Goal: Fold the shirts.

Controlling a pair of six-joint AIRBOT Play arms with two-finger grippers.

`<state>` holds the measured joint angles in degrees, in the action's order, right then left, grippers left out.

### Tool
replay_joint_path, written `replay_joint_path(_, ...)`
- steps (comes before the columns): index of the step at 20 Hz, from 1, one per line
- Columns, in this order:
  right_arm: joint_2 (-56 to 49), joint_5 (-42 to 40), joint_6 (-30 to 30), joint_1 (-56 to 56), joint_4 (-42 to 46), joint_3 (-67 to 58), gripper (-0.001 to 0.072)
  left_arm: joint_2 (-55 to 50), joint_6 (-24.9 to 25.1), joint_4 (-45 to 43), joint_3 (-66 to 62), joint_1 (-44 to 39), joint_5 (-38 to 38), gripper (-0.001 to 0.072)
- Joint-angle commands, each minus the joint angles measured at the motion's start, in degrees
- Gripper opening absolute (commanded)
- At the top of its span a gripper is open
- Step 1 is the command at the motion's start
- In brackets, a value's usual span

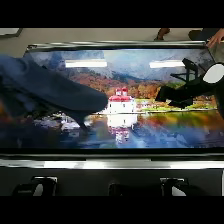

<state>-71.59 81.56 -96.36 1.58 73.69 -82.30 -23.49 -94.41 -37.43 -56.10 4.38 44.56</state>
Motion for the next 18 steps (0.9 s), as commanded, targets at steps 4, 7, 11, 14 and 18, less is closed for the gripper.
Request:
replay_joint_path(4, 7.2, -0.5, 0.6, 0.1, 14.0, -0.1, 0.0685, -20.6, 11.0, -0.1, -0.2, -24.5, 0.2, 0.003)
replay_joint_path(7, 9.8, -0.3, 0.6, 0.1, 20.0, -0.1, 0.0685, -36.9, 10.9, -5.4, -0.2, -34.7, 0.7, 0.003)
replay_joint_path(11, 9.9, -1.3, 0.6, 0.1, 23.5, 0.0, 0.0685, -57.1, 12.2, -5.7, -7.1, -41.5, 4.0, 0.0029)
replay_joint_path(14, 9.9, -4.0, 0.6, 0.1, 23.4, 0.0, 0.0685, -67.6, 12.2, -5.7, -17.7, -43.4, 14.1, 0.0286)
replay_joint_path(18, 9.9, -4.5, 0.5, 0.1, 22.4, 0.0, 0.0682, -68.7, 9.8, -15.5, -29.0, -37.9, 28.5, 0.072)
